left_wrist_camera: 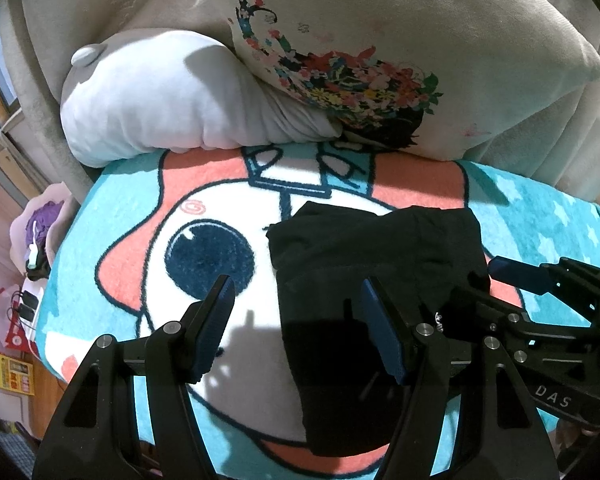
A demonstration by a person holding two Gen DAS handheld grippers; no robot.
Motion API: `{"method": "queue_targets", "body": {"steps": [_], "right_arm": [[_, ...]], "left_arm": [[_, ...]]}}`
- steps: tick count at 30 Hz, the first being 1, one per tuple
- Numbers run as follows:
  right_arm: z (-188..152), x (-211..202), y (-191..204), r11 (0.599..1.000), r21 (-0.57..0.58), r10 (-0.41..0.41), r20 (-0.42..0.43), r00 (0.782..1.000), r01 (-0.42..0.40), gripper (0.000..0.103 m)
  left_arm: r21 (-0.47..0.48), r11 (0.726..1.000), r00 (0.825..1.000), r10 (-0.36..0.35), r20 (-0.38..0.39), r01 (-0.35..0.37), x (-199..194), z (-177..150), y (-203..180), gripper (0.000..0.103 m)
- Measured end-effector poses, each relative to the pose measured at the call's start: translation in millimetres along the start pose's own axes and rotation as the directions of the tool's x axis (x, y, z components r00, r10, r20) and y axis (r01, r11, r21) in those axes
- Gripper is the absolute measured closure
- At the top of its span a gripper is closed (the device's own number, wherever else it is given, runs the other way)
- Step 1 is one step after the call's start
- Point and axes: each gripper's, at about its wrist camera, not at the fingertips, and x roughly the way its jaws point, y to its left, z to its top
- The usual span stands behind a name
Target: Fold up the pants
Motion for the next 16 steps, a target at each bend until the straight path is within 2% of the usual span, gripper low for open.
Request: {"method": "queue_targets", "body": {"steps": [16], "right_arm": [[-0.2,0.6,1.3,1.000,-0.004,-0.004,-0.004,1.000,0.004,0.055]], "left_arm": [[0.026,1.000,0.999,0.012,0.032,-0.013,-3.5,0.7,3.3,0.037]]}}
